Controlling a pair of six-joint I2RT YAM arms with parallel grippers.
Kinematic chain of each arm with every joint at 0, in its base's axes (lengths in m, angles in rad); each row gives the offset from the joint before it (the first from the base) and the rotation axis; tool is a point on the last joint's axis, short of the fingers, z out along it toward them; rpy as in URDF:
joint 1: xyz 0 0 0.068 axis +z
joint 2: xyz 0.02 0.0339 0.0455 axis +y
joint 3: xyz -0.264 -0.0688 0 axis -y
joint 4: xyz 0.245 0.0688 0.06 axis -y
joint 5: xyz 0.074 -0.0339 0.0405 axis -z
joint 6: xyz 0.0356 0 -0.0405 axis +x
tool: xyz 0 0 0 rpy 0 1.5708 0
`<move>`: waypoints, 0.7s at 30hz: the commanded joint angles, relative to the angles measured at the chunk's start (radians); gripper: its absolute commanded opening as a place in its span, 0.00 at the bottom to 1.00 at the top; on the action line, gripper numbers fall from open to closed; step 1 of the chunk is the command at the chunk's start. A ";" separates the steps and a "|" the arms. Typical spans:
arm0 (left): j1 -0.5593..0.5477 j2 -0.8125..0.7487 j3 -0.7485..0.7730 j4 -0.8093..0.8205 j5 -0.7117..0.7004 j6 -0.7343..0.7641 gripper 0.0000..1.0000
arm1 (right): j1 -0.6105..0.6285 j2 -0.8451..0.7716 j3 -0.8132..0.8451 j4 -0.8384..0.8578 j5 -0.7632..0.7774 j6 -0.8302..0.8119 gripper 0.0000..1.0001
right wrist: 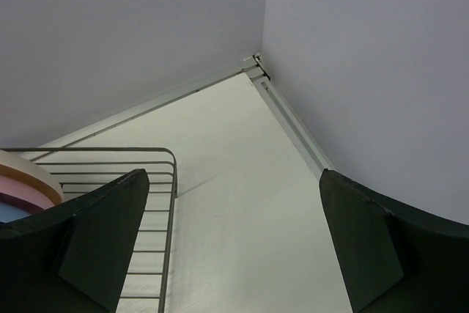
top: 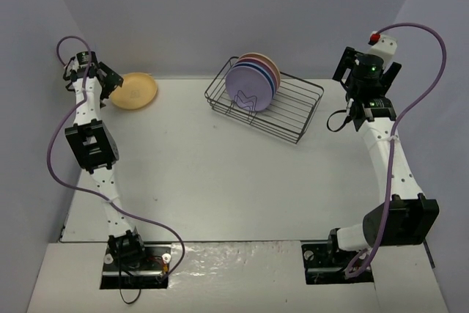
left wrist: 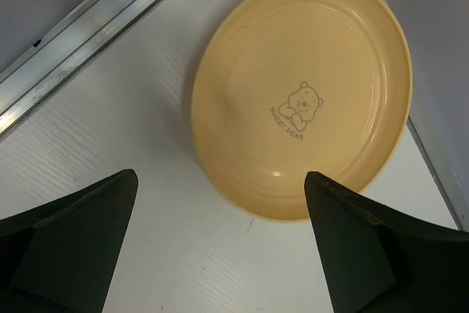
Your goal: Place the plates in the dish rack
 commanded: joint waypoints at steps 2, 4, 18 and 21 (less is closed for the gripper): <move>0.003 0.007 0.071 -0.021 -0.070 -0.027 0.97 | -0.010 -0.047 0.005 0.061 0.044 0.010 1.00; 0.003 0.024 0.080 -0.028 -0.080 -0.029 0.97 | -0.012 -0.048 0.004 0.062 0.046 0.011 1.00; -0.003 0.118 0.110 -0.018 -0.057 -0.021 0.70 | -0.016 -0.061 -0.008 0.063 0.052 0.013 1.00; -0.006 0.137 0.119 -0.004 -0.056 -0.003 0.66 | -0.017 -0.070 -0.011 0.060 0.060 0.019 1.00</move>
